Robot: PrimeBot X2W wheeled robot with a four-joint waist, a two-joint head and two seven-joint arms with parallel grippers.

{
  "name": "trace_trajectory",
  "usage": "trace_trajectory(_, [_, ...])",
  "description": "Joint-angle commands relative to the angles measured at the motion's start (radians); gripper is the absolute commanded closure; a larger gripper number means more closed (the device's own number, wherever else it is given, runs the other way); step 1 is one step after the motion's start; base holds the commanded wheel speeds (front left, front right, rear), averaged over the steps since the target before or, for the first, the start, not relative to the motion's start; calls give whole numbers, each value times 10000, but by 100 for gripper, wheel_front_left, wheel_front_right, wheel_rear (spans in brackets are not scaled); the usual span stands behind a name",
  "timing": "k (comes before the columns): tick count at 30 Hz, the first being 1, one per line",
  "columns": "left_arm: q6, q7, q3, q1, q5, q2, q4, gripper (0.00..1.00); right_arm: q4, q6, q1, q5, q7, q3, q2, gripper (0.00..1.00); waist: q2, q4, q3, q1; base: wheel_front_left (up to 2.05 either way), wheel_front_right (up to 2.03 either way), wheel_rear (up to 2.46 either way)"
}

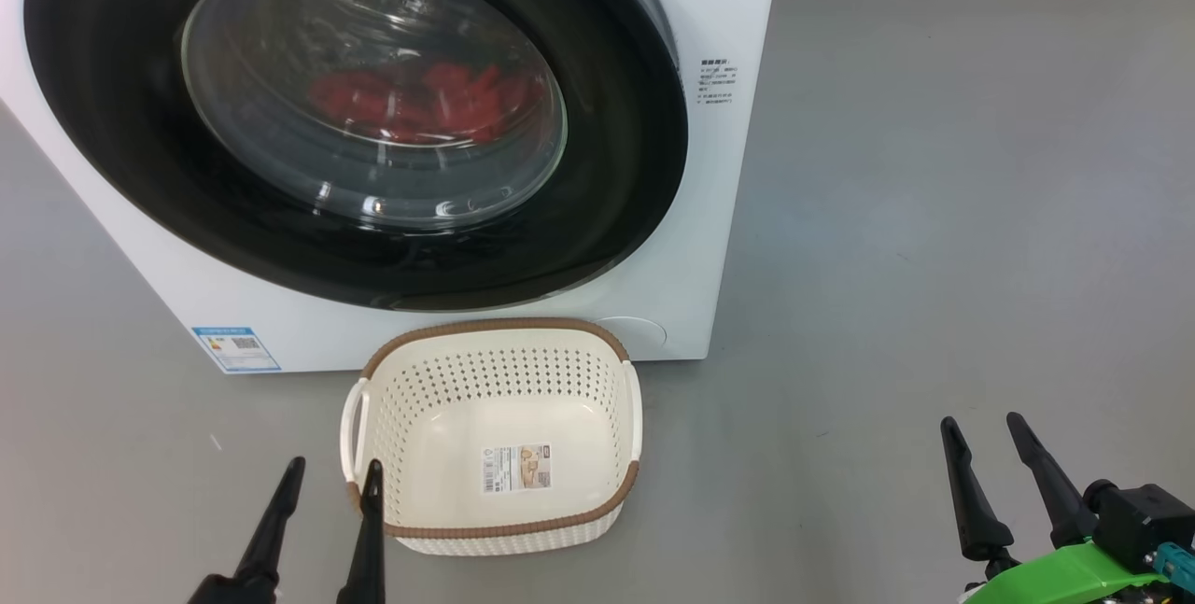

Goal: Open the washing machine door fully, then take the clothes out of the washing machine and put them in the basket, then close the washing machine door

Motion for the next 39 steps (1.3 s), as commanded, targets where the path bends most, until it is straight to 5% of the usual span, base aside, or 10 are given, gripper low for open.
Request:
trace_trajectory(1, [-83,-122,356,-174,-23,34,-193,0,-279,4,-31,67,-120,159,-136,0,0,1,0,-1,0,0,0])
trace_trajectory(15, [-114,-122,256,-215,-37,14,-166,0,-439,4,-55,378,-120,206,-108,0,0,91,-46,-1,0,0,0])
trace_trajectory(16, [-112,-122,239,-214,-40,14,-171,0,-475,4,-58,474,-120,223,-99,17,0,101,-54,-1,0,0,0])
trace_trajectory(17, [-112,-122,226,-214,-38,14,-175,0,-512,4,-67,582,-120,238,-86,58,0,109,-62,-1,0,0,0])
trace_trajectory(19, [-106,-122,196,-210,-29,14,-198,0,-601,4,-114,804,-120,272,-75,93,0,120,-74,-1,0,0,0])
trace_trajectory(20, [-97,-122,187,-207,-23,14,-210,0,-653,4,-160,908,-120,300,-78,100,0,117,-76,-1,0,0,0])
trace_trajectory(39, [-41,-122,-111,-422,-53,13,-380,0,-1085,4,-2430,2183,-120,785,-175,100,0,299,253,-1,0,0,0])
